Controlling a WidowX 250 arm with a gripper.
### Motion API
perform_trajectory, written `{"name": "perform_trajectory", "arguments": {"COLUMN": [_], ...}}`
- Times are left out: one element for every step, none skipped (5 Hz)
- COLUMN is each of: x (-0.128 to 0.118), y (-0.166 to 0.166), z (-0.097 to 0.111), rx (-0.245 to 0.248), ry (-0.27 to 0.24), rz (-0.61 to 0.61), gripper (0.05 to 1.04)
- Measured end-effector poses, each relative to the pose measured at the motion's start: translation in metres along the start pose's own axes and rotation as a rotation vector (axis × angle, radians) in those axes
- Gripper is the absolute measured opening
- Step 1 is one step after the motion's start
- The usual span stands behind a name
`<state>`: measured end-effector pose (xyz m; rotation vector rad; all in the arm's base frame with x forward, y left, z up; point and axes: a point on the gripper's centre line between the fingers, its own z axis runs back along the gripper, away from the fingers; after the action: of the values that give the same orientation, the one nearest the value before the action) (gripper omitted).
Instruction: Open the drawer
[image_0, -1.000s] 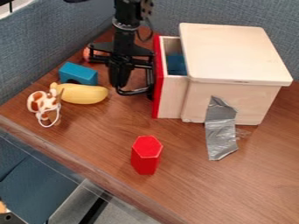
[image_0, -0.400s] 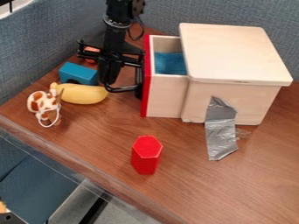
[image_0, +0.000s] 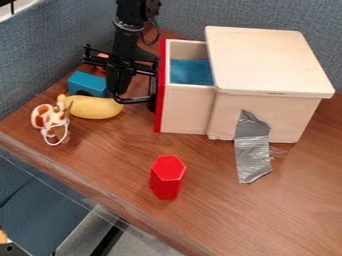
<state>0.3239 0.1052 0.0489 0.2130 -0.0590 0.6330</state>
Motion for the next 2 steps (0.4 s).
{"name": "perform_trajectory", "arguments": {"x": [0.0008, 0.0015], "y": [0.0025, 0.0039], "z": [-0.0003, -0.0009], "rx": [0.007, 0.014], "ry": [-0.001, -0.004], "rz": [0.0, -0.004], "gripper": [0.103, 0.102]}}
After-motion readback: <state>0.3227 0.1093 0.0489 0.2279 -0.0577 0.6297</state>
